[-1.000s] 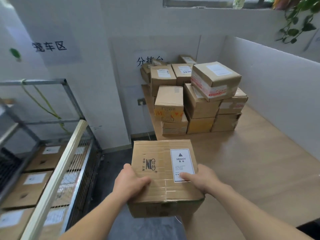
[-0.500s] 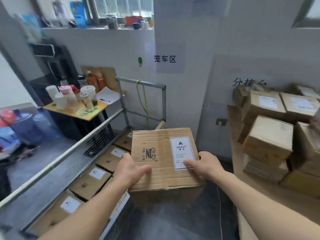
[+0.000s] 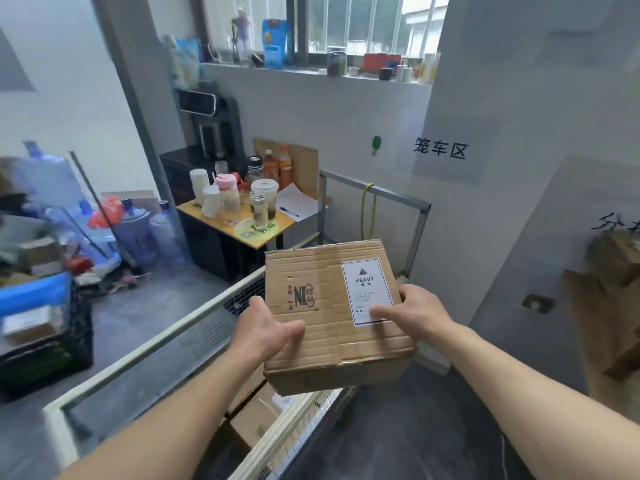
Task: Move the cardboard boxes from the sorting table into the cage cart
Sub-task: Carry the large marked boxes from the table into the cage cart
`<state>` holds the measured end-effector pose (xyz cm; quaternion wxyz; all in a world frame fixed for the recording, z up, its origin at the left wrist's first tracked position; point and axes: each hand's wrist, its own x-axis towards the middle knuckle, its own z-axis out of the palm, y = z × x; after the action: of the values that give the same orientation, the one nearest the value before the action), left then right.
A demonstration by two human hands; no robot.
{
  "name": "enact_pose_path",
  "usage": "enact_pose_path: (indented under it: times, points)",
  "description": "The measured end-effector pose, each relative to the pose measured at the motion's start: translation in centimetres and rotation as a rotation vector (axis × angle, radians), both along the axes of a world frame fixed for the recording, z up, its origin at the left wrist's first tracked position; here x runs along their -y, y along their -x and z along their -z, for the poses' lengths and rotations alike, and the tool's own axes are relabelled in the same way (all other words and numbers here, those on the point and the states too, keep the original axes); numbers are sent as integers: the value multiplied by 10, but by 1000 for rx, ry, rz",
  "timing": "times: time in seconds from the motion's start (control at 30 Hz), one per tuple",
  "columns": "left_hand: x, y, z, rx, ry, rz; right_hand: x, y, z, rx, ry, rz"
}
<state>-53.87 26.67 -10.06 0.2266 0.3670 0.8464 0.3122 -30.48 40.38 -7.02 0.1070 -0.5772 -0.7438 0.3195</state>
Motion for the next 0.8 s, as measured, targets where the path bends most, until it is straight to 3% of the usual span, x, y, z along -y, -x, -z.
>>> enact_pose_path:
  times: [0.5,0.8]
  points:
    - [-62,85,14,-27,98,-381,-136,157,23,55,14,-383]
    - [-69,112,5,-59,144,-515,-162,214,10,-3,22,-556]
